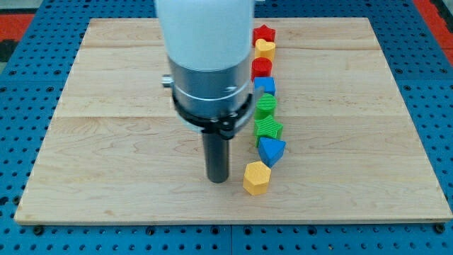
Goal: Adjust green starblue triangle and yellow hexagon to form a vertical line
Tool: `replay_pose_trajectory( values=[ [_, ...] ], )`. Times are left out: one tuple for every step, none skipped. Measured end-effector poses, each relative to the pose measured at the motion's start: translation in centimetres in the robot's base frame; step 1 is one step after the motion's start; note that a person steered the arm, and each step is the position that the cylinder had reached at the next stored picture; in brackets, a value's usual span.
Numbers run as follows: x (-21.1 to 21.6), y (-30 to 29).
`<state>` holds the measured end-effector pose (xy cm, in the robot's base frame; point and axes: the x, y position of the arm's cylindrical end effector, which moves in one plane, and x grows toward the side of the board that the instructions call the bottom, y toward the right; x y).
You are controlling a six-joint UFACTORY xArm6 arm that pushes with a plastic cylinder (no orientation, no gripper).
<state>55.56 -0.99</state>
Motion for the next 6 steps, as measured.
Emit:
replay_pose_trajectory(
  values=[
    [0.0,1.6],
    [1.3,3.2],
    [1.7,3.9],
    [3.9,4.1],
    [4.7,3.0],
    [6.3,3.4]
  ],
)
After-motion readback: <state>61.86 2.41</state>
